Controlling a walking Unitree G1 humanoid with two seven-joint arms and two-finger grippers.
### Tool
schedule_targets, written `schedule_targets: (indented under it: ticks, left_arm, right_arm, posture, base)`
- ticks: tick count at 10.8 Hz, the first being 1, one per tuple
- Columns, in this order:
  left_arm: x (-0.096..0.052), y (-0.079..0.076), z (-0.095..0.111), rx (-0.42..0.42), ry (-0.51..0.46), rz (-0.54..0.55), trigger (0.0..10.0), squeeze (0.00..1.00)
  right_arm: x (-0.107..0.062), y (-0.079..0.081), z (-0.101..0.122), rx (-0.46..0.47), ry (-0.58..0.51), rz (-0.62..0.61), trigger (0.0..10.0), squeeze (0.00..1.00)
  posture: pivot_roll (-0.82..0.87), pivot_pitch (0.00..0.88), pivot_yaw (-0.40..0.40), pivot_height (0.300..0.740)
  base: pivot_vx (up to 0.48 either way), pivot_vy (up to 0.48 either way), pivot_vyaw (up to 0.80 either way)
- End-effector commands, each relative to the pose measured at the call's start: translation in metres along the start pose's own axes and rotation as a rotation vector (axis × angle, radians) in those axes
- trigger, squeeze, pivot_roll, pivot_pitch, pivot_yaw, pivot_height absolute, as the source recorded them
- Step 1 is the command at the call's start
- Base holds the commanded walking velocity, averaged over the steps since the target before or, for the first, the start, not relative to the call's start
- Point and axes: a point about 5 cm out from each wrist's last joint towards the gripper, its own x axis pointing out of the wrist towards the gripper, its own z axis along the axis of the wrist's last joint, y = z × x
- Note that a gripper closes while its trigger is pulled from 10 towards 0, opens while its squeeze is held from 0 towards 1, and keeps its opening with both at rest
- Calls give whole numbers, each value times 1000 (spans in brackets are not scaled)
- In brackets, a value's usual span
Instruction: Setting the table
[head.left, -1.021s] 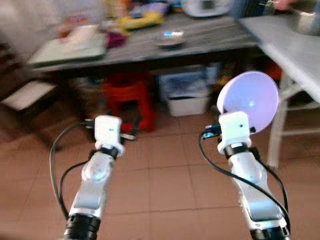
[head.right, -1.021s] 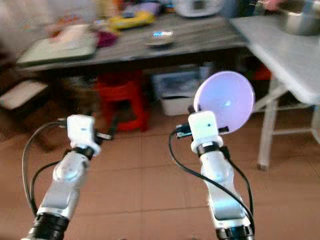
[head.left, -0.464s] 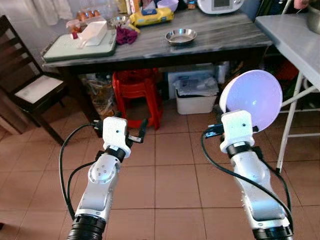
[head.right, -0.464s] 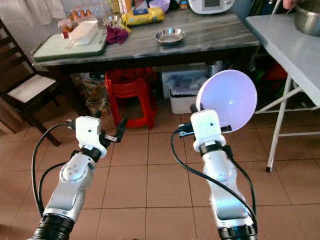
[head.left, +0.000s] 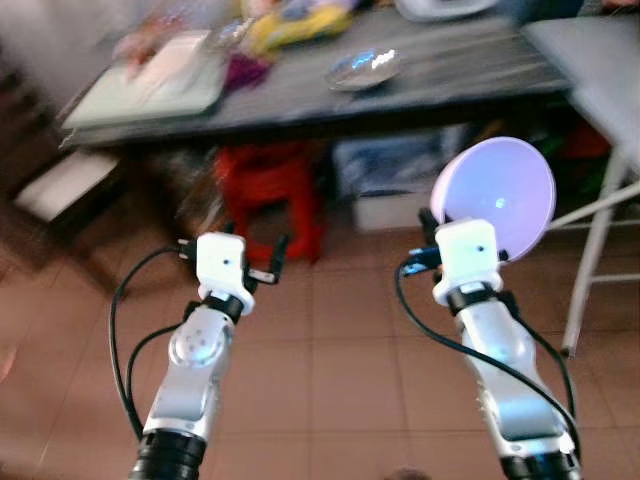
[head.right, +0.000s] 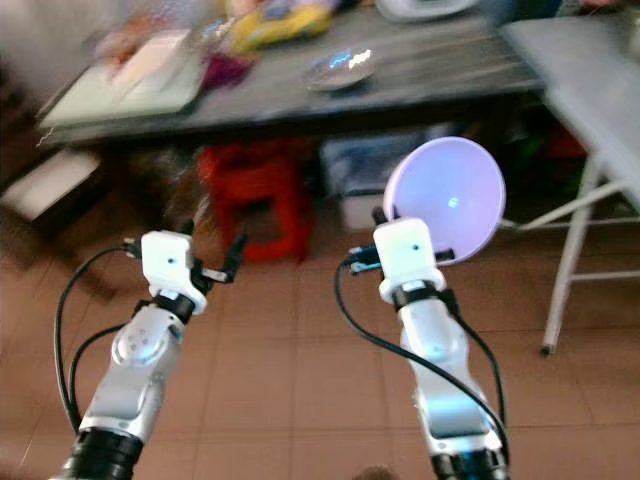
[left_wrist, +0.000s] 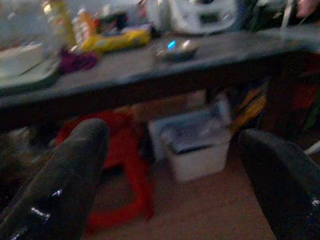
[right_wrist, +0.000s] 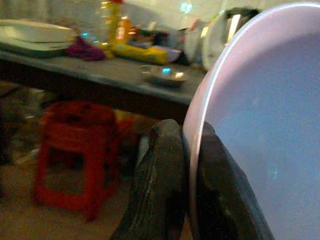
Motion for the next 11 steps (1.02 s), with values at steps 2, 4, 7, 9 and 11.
schedule_targets:
  ticks: [2,4,7,9,11]
  left_arm:
    - [-1,3,1,15,1,-9,10000,0]
    - [-1,2,1,14,1,-13,10000,0]
    - [-1,2,1,14,0,-16,10000,0]
    - [-1,1,1,12,-3,-17,10000,0]
    - [1,0,6,6,-17,-18,10000,0]
  right_arm:
    - [2,1,5,14,-17,-7,10000,0]
    - [1,2,5,12,-19,-5,10000,0]
    - [1,3,5,8,-23,0,10000,0]
    - [2,3,6,11,-27,5,10000,0]
    - [3,3,7,10,-32,4,10000,0]
  posture:
    - [-172,102,111,740]
    - [-172,100,112,740]
    - [-171,98,110,740]
    - [-166,93,109,740]
    - [-165,93,109,740]
  base:
    - [480,0,0]
    - [480,0,0]
    - [480,0,0]
    - [480,0,0]
    - [480,0,0]
